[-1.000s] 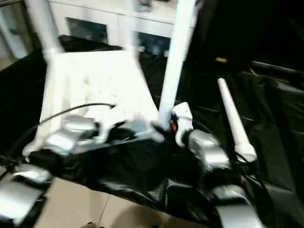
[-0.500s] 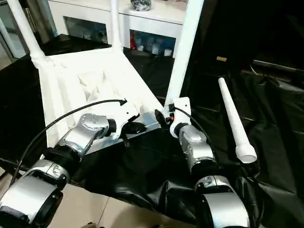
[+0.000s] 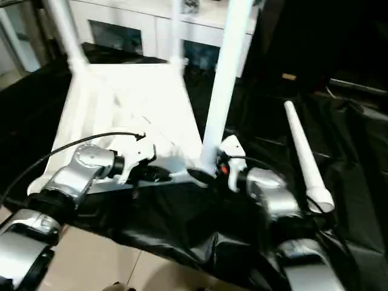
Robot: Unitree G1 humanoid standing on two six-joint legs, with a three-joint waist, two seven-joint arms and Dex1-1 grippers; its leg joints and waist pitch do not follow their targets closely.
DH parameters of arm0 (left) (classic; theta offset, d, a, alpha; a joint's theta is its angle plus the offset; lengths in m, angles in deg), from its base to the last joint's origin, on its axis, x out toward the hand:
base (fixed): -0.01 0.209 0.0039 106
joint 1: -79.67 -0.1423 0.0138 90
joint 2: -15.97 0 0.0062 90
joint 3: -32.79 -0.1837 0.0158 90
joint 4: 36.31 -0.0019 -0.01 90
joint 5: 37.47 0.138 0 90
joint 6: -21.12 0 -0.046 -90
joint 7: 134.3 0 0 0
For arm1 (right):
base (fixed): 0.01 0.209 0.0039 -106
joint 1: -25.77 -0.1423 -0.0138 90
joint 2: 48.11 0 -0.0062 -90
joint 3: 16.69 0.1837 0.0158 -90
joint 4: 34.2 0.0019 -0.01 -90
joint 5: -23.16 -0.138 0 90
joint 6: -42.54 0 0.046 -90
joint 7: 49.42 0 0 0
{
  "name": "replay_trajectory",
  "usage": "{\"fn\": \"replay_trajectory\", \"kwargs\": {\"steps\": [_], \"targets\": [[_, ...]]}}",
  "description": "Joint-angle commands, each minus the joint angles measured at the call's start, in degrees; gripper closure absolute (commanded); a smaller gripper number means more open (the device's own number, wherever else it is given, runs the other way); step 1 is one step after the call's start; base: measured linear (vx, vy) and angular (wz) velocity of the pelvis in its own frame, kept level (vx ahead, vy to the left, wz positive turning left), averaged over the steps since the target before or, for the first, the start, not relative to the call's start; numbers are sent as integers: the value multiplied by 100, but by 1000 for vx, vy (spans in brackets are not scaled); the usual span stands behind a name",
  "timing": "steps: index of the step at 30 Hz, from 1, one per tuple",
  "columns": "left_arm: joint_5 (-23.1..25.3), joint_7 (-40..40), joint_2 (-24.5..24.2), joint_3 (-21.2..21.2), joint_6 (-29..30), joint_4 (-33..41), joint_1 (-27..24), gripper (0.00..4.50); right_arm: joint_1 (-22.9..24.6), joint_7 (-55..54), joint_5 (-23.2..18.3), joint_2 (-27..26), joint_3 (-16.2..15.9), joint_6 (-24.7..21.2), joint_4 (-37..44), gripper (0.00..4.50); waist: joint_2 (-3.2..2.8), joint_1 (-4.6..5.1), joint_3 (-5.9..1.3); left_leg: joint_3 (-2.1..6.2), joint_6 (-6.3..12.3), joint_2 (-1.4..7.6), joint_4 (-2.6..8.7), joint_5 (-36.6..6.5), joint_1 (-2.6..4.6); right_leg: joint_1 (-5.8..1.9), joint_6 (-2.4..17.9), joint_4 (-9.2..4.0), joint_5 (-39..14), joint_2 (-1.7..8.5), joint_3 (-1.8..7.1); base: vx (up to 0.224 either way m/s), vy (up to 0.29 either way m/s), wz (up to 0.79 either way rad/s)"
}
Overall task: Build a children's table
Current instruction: Rotate leg to tighten
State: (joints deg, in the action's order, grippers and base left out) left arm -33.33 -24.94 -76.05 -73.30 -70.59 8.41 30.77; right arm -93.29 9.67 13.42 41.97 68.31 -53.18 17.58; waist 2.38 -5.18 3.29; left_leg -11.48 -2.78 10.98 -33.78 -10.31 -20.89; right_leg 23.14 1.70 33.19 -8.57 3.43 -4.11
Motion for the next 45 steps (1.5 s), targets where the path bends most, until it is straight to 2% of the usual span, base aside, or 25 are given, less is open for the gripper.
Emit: {"fn": "replay_trajectory", "kwargs": {"steps": [1,7,10,12,13,14,15,16,17,20,23,25,27,29,32,36,41,45], "targets": [[-100,-117,90,-80,-122,237,56,450,94,595,-117,-86,-422,-214,298,103,-47,-7,-383,117,172,324,409,-1310,123,-261,1162,-355,-1733,530,287,0,0,0],[-100,-207,37,-68,-121,258,39,450,147,684,-88,-71,-413,-401,449,157,-38,-14,-393,123,114,321,406,-1235,112,-259,1159,-339,-1679,544,288,0,0,0],[-115,-104,104,-34,-65,238,52,450,140,449,-47,-137,-390,-437,413,169,-37,-13,-386,125,110,317,408,-1249,110,-259,1133,-351,-1768,546,286,0,0,0],[-113,52,200,13,7,214,74,450,56,-29,137,-250,-324,-375,185,172,-34,1,-384,129,77,314,411,-1255,111,-246,1117,-352,-1817,548,290,0,0,0],[-95,301,332,70,86,155,129,450,-115,-881,433,-408,-231,-217,-273,172,-32,43,-373,141,17,307,421,-1339,111,-228,1096,-367,-1977,563,290,0,0,0],[-95,301,332,70,86,155,129,450,-115,-881,433,-408,-231,-217,-273,173,-39,64,-369,152,-35,301,422,-1410,125,-211,1082,-380,-2113,569,288,0,0,0],[-86,426,400,92,137,126,160,450,-209,-1327,529,-493,-160,-177,-510,174,-30,110,-361,178,-108,291,433,-1520,112,-232,1018,-407,-2376,580,280,0,0,0],[-62,617,488,118,186,71,208,450,-321,-1811,575,-597,-50,-171,-768,175,-31,154,-351,182,-138,278,431,-1614,122,-213,960,-440,-2555,570,278,0,0,0],[-34,778,569,134,239,19,254,450,-399,-2145,553,-688,65,-188,-937,175,-18,207,-347,190,-158,273,430,-1713,136,-205,913,-467,-2714,572,275,0,0,0],[44,1320,879,172,376,-150,409,450,-616,-3031,371,-1003,429,-270,-1304,176,-17,256,-346,184,-102,245,408,-1760,158,-188,832,-512,-2899,558,272,0,0,0],[80,1645,1124,162,494,-220,493,450,-749,-3534,419,-1177,502,-130,-1529,176,-21,249,-357,173,-12,258,409,-1659,146,-188,840,-503,-2720,552,282,0,0,0],[100,1845,1286,142,572,-224,525,450,-834,-3782,498,-1290,495,17,-1657,176,-27,266,-358,176,-33,264,420,-1663,142,-192,895,-481,-2591,537,273,0,0,0],[110,1860,1348,131,590,-184,509,450,-903,-3776,444,-1373,562,116,-1764,176,-33,259,-358,166,-5,260,415,-1681,146,-192,928,-486,-2486,539,281,0,0,0],[126,1851,1361,125,562,-172,496,450,-956,-3709,376,-1426,642,180,-1823,121,-29,257,-370,163,34,261,419,-1619,128,-214,978,-455,-2281,532,287,0,0,0],[141,1781,1323,103,507,-153,466,450,-982,-3583,339,-1432,670,206,-1836,98,-27,251,-372,148,87,263,415,-1551,127,-222,1087,-426,-2031,529,297,0,0,0],[128,1449,1080,38,437,-31,336,450,-852,-2649,340,-1252,407,355,-1589,59,-29,249,-375,150,143,269,417,-1533,108,-250,1112,-416,-1960,535,296,0,0,0],[108,1058,799,-1,298,56,233,450,-427,-1225,244,-916,-4,382,-834,59,-27,212,-376,146,251,283,417,-1448,111,-265,1129,-407,-1819,534,303,0,0,0],[81,779,626,-34,232,117,180,450,-198,-524,116,-671,-183,231,-384,59,-34,156,-374,135,274,298,421,-1354,112,-272,1156,-393,-1779,528,297,0,0,0]]}}
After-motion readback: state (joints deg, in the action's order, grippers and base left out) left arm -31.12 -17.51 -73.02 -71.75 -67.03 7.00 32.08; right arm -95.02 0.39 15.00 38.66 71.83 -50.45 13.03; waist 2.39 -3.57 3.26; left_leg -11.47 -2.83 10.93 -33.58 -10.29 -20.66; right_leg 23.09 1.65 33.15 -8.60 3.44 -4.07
